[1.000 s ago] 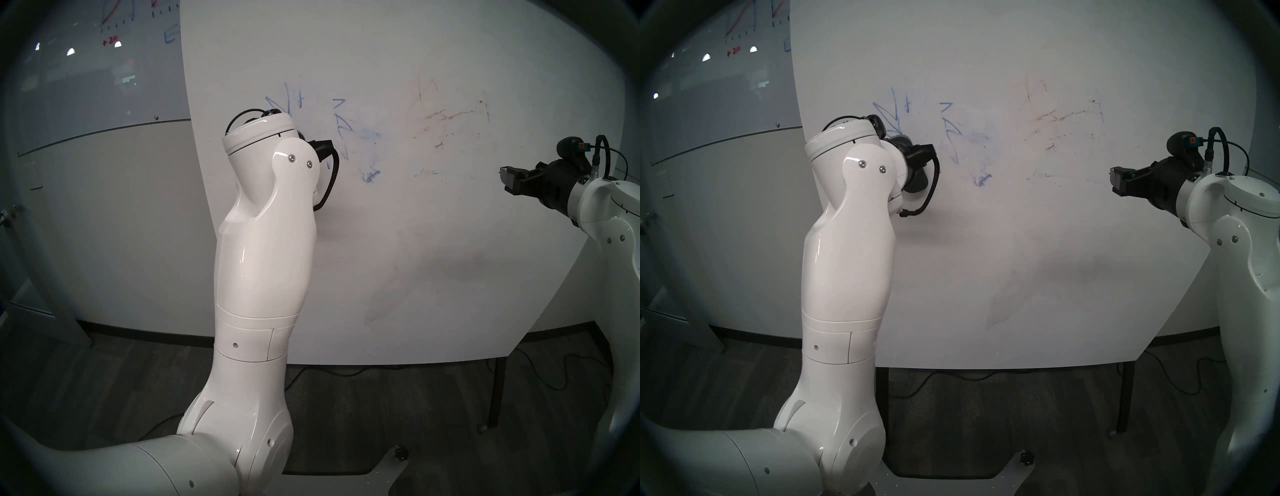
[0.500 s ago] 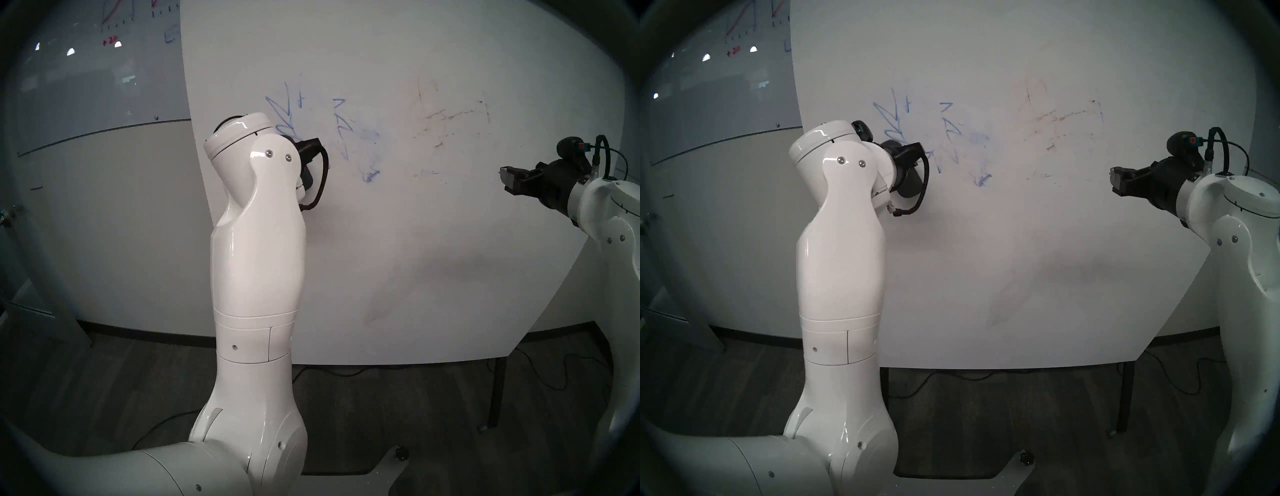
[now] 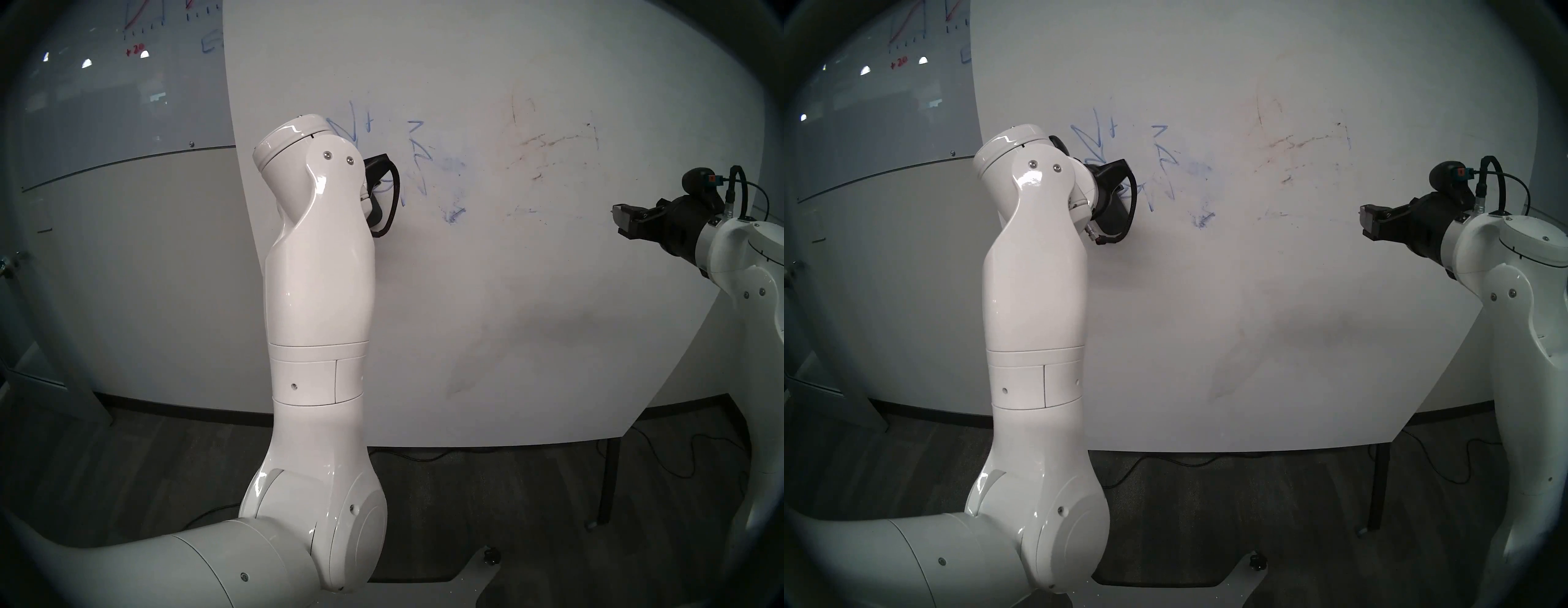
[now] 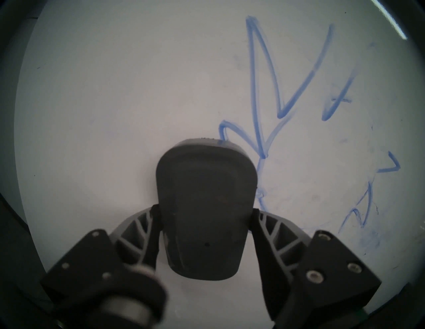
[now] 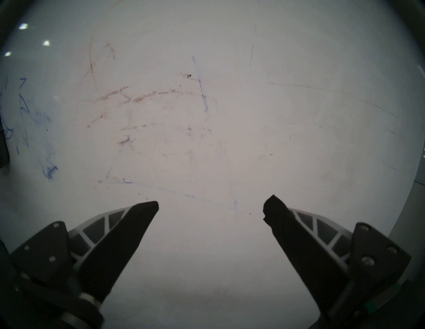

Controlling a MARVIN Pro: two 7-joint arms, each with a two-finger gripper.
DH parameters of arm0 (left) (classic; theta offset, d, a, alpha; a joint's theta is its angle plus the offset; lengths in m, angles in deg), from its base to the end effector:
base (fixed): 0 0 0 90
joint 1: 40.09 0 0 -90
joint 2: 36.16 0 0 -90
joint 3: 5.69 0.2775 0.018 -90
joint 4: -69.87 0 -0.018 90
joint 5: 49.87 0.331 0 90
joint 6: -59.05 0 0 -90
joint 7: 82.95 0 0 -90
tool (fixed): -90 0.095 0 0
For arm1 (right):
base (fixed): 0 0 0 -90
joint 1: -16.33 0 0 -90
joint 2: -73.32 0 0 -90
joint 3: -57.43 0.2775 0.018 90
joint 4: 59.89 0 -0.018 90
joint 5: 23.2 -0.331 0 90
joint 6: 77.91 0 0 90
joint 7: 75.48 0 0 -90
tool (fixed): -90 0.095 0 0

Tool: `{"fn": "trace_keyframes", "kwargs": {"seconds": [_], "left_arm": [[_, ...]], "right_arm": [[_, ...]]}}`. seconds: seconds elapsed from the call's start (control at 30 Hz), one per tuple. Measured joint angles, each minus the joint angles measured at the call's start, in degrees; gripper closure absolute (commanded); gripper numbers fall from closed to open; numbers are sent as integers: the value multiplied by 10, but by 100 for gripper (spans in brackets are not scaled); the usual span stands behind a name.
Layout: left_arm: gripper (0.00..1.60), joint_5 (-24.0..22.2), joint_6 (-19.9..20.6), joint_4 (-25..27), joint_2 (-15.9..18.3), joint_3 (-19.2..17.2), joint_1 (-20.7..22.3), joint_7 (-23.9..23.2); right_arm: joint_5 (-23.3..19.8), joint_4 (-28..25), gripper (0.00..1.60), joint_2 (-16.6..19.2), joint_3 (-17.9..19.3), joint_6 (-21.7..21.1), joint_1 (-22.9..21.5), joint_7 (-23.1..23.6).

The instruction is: Erase all marks on the whiteboard with the eraser

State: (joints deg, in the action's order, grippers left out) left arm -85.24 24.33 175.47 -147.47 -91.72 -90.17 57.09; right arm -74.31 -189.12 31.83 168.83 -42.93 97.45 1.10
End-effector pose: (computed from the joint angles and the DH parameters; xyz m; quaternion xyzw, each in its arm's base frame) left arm 0.4716 -0.0979 0.0575 0.7541 0.2014 0.6020 0.1682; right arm 0.3540 -0.1350 0.0590 0.7243 0.0659 0.6799 0.0941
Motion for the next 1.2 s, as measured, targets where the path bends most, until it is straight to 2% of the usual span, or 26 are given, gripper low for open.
{"fn": "trace_keyframes", "kwargs": {"seconds": [0.53, 1.2], "left_arm": [[160, 42, -1, -14, -9, 29, 37, -1], [160, 64, -1, -25, -18, 19, 87, -3]], "right_arm": [[0, 0, 0, 0, 0, 0, 0, 0], [0, 0, 0, 0, 0, 0, 0, 0]]}}
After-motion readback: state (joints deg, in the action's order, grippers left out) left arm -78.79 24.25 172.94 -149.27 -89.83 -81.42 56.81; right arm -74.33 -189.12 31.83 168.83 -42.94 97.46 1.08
